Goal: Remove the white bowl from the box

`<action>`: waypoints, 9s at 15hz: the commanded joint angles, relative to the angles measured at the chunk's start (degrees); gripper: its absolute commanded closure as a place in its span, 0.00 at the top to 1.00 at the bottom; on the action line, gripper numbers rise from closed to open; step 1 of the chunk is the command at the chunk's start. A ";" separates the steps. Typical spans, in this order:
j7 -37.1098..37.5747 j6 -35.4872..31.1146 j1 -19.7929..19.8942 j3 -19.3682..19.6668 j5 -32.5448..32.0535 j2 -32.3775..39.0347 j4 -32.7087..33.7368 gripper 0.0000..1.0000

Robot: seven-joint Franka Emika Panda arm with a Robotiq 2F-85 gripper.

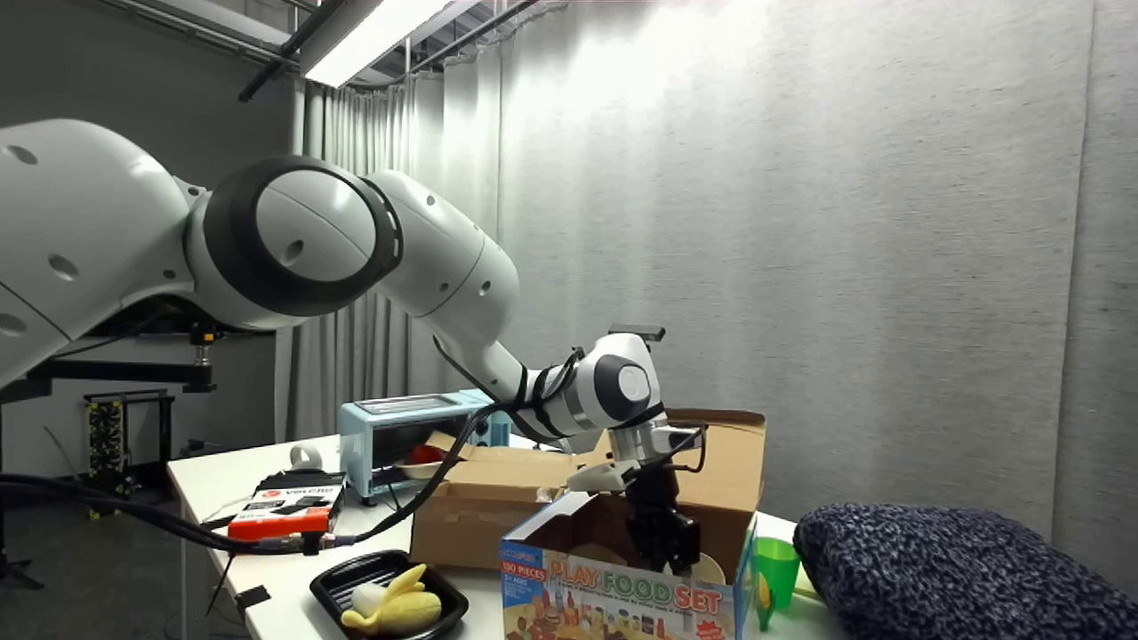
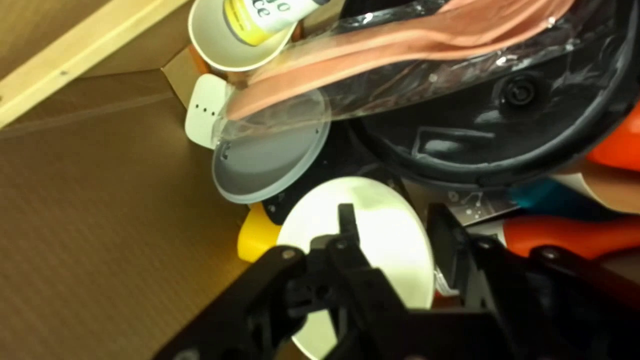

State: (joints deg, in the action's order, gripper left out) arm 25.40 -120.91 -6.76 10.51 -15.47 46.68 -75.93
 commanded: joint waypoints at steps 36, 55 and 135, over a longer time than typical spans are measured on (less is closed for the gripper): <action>-50.01 15.39 -2.00 -18.88 4.28 -10.08 1.01 0.01; -33.00 14.39 -8.79 -15.75 -0.80 -2.97 10.44 0.01; -32.36 -7.84 -3.59 -19.32 4.43 -38.53 -43.87 1.00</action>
State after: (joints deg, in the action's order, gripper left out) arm -4.62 -131.57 -11.42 -8.48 -12.83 11.98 -118.98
